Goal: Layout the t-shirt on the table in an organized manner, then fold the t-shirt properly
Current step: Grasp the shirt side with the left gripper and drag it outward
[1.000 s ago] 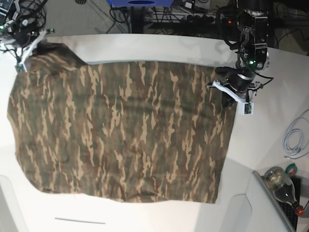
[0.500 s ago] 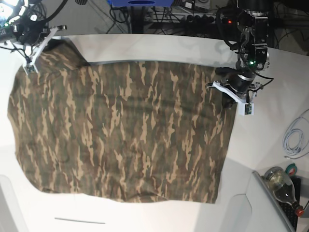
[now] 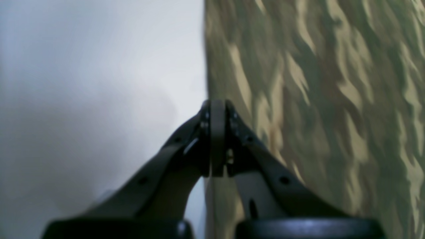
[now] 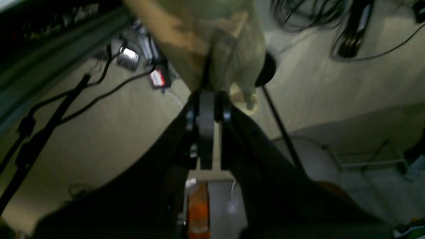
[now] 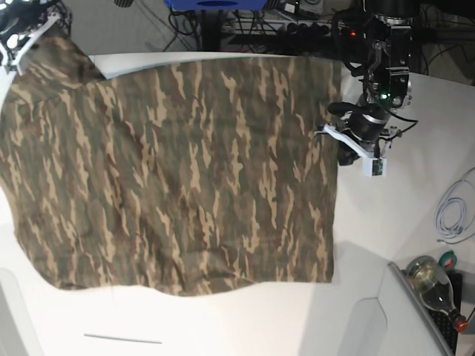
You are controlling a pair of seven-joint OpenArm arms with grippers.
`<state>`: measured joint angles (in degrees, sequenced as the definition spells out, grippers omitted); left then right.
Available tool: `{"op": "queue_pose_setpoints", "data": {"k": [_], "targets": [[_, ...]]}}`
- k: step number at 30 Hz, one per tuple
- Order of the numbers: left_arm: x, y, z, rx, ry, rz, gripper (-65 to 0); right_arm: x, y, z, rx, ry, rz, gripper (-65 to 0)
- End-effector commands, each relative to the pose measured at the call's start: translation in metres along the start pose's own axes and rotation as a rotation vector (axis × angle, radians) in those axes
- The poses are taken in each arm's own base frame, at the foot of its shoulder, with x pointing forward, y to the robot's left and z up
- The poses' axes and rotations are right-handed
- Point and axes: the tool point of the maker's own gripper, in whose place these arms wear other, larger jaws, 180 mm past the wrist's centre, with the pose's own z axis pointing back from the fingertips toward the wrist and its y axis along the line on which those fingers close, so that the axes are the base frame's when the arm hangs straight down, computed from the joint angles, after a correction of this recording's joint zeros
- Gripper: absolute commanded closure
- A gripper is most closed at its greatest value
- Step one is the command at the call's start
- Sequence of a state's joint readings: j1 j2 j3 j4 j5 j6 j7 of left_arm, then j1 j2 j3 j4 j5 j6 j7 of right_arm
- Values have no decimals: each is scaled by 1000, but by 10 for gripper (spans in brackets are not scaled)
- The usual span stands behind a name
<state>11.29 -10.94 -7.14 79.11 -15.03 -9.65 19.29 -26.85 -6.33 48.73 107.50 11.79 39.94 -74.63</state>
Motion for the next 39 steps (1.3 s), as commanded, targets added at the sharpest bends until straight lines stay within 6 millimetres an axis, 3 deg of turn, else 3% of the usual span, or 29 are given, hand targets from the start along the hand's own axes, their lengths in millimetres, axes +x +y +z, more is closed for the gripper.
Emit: {"op": "queue_pose_setpoints", "data": {"k": [1, 5, 8, 11, 13, 15, 18, 25, 33, 36, 39], "targets": [[16, -8, -1, -26, -48, -11, 0, 6, 4, -1, 12, -13, 17, 0], [17, -29, -9, -76, -40, -35, 0, 14, 22, -10, 65, -11, 38, 0], [24, -49, -16, -118, -49, -50, 0, 19, 25, -12, 74, -13, 36, -12], [20, -54, -26, -128, -25, -56, 0, 14, 24, -11, 70, 17, 37, -135], [12, -45, -35, -100, 8, -42, 0, 15, 21, -7, 59, 10, 35, -255], [7, -39, -45, -79, 38, -35, 0, 22, 17, 0, 35, -22, 37, -323], [6, -33, -60, -66, 58, -34, 0, 40, -4, 17, -28, -149, -11, -324], [40, -27, -94, -52, 0, -46, 0, 78, -31, 35, -89, -308, -86, -324], [83, -13, -120, -15, -47, -34, 0, 127, -29, 50, -74, -428, -95, -324], [98, -25, -114, -47, -62, -14, 0, 138, -28, 54, -68, -454, -98, -324], [99, -55, -86, -126, -48, -14, 0, 143, -27, 56, -68, -477, -97, -324]]}}
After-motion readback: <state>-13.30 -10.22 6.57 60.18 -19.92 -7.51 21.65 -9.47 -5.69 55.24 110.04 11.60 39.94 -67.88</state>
